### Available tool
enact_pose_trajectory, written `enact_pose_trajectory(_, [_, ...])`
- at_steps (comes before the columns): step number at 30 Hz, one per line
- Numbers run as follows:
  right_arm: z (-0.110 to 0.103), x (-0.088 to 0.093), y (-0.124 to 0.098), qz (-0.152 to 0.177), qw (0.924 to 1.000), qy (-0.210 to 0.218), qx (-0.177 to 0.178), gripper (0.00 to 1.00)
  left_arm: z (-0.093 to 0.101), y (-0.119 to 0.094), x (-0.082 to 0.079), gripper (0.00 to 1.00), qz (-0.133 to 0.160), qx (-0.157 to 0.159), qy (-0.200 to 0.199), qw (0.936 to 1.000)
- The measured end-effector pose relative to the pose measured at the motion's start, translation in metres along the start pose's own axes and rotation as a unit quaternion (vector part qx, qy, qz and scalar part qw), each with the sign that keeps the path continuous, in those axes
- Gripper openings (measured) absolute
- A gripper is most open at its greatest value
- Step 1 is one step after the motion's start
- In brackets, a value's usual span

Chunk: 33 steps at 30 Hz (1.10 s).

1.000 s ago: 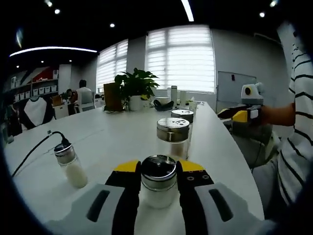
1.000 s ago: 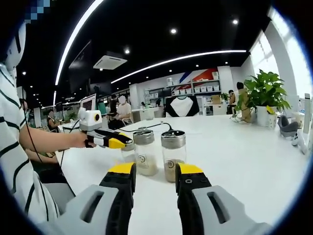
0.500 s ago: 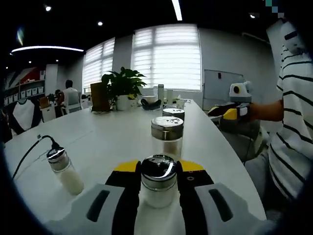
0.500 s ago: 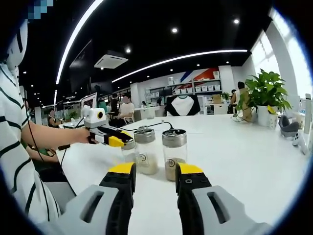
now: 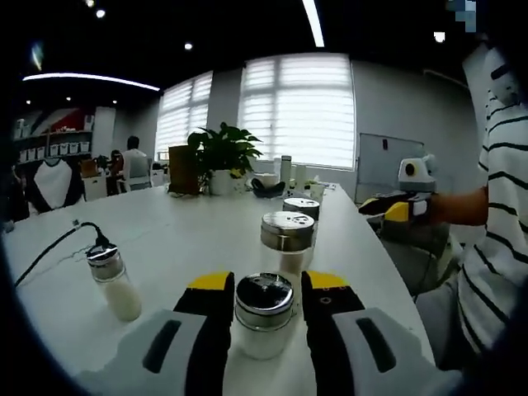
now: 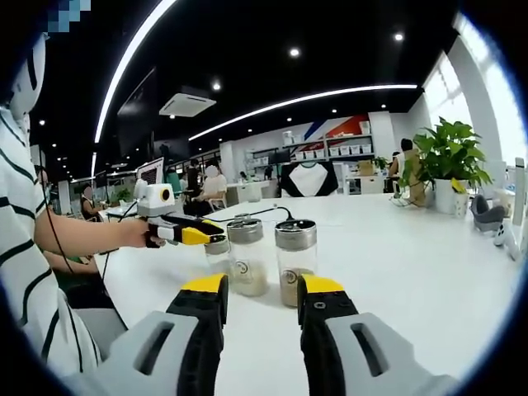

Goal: Rotate the seasoning bottle until the label or dispensing opening points toward the visible target arrow and the bottle remains upright within the marked orientation range

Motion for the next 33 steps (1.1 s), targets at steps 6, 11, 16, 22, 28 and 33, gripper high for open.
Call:
enact_pose_trajectory(6, [-0.001,0.000,0.001,0.001,1.0000,0.001,0.000,0.33,0.000,-0.005,-0.003,0.39,0.030,-0.065,-0.010,0.9974])
enact_pose_trajectory(11, [-0.003,-0.001,0.003,0.001,1.0000,-0.001,-0.002,0.33,0.006,-0.002,0.003,0.41,0.015,-0.104,0.018,0.9943])
enact_pose_trajectory(16, [-0.001,-0.001,0.001,0.004,1.0000,0.002,0.003,0.33,0.004,-0.001,0.004,0.42,0.014,-0.143,0.019,0.9895])
enact_pose_trajectory(22, [0.000,-0.001,-0.001,0.005,1.0000,0.003,0.007,0.32,0.003,-0.001,0.006,0.42,0.023,-0.171,0.004,0.9850])
enact_pose_trajectory(28, [0.001,-0.002,-0.001,0.005,1.0000,0.002,0.008,0.32,0.007,0.003,0.011,0.41,0.011,-0.179,0.003,0.9838])
enact_pose_trajectory(33, [0.000,-0.003,-0.001,0.005,1.0000,0.000,0.007,0.31,0.006,0.007,0.012,0.39,0.004,-0.179,0.003,0.9838])
Point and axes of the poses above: the point that each gripper's makers call its tool centre point, and the gripper's own axes: y roughly forward along the fingers, z roughly to its right, x roughly out of its underside, the point moved 5 cm from there along -y, roughly backward along the fingers, and after that the axes turned 12 degrees about -z, right-handed, at the moved point
